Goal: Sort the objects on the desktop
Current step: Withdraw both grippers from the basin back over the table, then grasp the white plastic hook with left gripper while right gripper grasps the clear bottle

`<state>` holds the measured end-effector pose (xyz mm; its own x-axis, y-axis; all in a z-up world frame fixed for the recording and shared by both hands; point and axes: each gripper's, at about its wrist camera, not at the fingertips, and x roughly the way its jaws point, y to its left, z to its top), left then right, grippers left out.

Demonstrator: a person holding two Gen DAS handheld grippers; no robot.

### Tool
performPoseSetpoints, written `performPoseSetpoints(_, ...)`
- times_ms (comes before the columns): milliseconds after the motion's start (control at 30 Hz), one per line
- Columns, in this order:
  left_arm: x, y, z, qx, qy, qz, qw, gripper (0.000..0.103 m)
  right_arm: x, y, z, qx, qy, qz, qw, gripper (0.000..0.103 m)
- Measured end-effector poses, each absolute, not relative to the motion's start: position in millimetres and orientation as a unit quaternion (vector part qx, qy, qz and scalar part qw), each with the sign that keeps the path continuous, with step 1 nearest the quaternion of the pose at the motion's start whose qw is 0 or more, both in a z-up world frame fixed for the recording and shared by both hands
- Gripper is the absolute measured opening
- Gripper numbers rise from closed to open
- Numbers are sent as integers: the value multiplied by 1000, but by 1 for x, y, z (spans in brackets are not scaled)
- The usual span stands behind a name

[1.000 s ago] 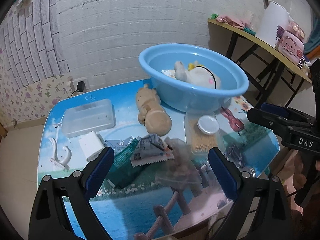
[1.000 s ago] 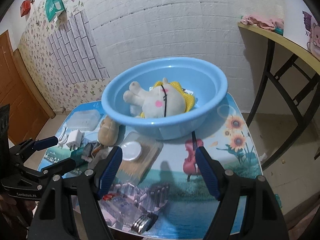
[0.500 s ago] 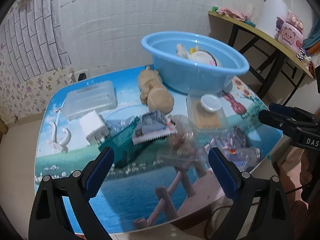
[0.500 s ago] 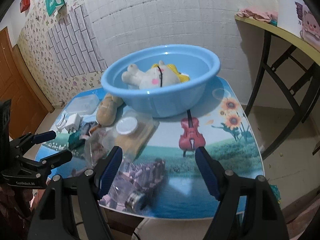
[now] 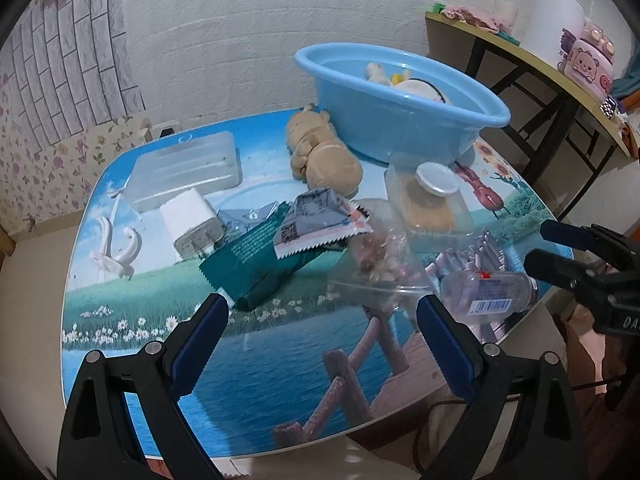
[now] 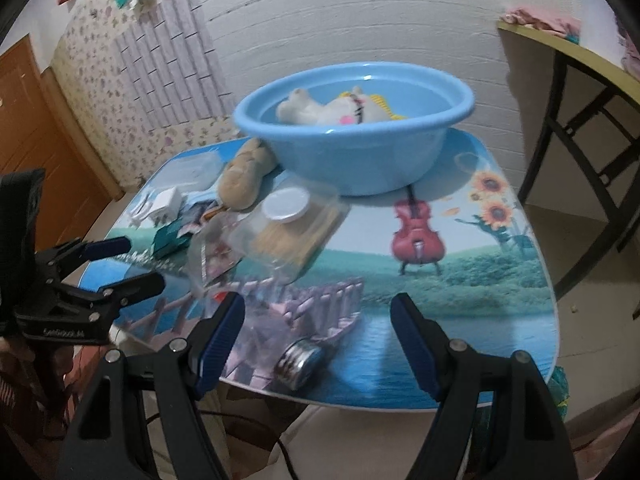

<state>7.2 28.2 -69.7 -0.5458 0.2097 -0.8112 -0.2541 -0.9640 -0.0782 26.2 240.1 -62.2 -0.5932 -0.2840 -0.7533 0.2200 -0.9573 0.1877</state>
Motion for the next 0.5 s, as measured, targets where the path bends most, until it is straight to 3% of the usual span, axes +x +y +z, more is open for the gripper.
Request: performPoseSetpoints(500, 9, 2, -79, -466, 11, 879, 103, 95, 32, 218, -77, 440, 13, -877, 194, 76)
